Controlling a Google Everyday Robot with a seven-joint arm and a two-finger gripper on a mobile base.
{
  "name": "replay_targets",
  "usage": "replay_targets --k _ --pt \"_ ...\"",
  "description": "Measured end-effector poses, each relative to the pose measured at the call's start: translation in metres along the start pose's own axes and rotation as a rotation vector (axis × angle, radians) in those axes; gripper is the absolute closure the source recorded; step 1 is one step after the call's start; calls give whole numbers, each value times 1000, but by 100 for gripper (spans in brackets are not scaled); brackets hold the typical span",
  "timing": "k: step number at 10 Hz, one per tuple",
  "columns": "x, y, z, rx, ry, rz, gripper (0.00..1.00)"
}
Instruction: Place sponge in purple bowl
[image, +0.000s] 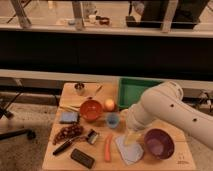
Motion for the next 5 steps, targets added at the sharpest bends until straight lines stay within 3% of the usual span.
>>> replay_targets --k 5 --pt "-30 7 15 -21 -58 10 20"
